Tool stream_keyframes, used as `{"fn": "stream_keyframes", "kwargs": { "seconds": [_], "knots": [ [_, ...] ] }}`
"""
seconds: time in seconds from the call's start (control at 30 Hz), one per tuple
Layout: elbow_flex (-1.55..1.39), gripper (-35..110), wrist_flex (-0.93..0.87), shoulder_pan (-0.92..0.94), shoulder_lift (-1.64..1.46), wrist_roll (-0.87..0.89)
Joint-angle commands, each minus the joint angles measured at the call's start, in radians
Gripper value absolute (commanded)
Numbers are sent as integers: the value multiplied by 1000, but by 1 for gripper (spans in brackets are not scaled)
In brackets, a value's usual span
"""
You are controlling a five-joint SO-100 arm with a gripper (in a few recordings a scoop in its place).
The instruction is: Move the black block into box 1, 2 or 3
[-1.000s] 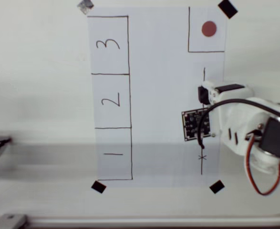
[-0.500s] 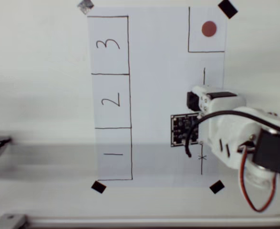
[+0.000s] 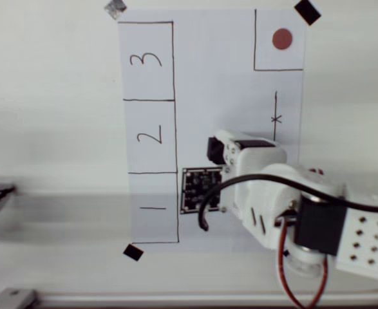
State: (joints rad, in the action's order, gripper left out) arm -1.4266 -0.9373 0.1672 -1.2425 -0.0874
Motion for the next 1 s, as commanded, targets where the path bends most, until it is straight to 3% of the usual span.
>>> {"fn": "stream_keyframes", "kwargs": {
  "seconds": [0.0, 0.47, 0.97],
  "knots": [
    [169, 0, -5, -11, 23, -2],
    [514, 0, 63, -8, 324, 9],
    [627, 0, 164, 25, 454, -5]
  ]
}}
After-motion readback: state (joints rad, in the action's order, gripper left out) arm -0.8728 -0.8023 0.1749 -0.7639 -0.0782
